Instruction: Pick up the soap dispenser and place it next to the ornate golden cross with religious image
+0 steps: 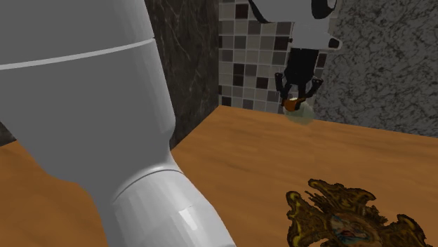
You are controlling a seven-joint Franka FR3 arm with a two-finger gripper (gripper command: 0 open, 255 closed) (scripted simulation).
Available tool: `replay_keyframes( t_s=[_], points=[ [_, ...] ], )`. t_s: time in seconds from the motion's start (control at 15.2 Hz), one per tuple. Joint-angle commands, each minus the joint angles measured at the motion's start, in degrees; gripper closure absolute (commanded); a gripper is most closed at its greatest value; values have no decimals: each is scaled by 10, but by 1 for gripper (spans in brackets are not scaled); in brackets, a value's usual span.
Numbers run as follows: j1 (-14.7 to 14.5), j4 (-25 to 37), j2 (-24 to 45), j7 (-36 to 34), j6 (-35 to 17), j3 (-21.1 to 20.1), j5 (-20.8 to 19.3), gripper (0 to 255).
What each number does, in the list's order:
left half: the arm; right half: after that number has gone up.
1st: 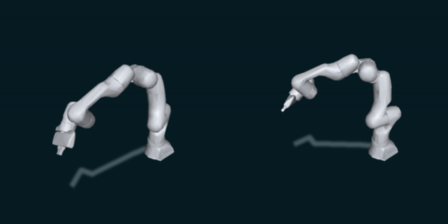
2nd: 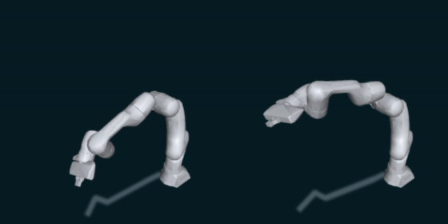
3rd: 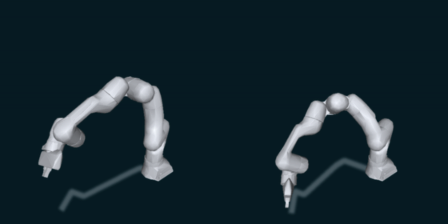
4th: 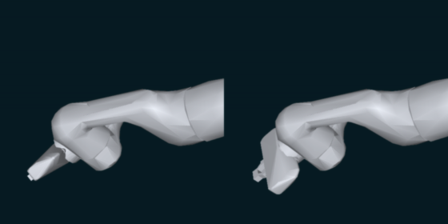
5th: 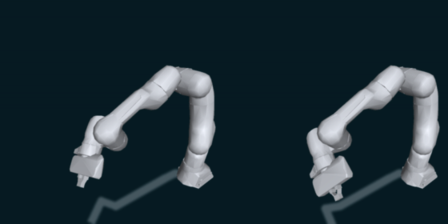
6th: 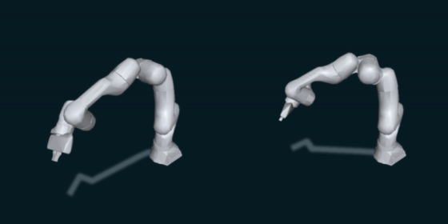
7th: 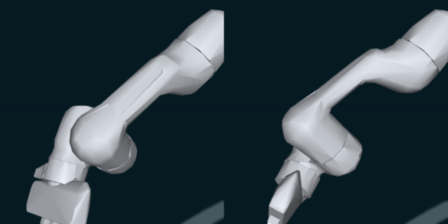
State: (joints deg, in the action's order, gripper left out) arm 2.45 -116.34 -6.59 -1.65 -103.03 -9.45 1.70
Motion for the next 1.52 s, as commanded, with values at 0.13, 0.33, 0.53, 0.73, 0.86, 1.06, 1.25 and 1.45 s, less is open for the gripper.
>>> replay_keyframes(
  t_s=[0.13,0.33,0.53,0.73,0.86,1.06,1.25,1.45],
  points=[
    [26,-3,-5,56,2,32,-10,255],
    [46,-1,-2,96,2,56,-19,255],
    [65,8,6,136,2,78,-27,255],
    [84,22,18,175,3,101,-34,255],
    [97,34,29,201,3,115,-38,255],
    [115,58,50,240,5,136,-42,255],
    [135,88,75,278,9,156,-44,255],
    [154,125,105,317,14,174,-44,255]
  ],
)
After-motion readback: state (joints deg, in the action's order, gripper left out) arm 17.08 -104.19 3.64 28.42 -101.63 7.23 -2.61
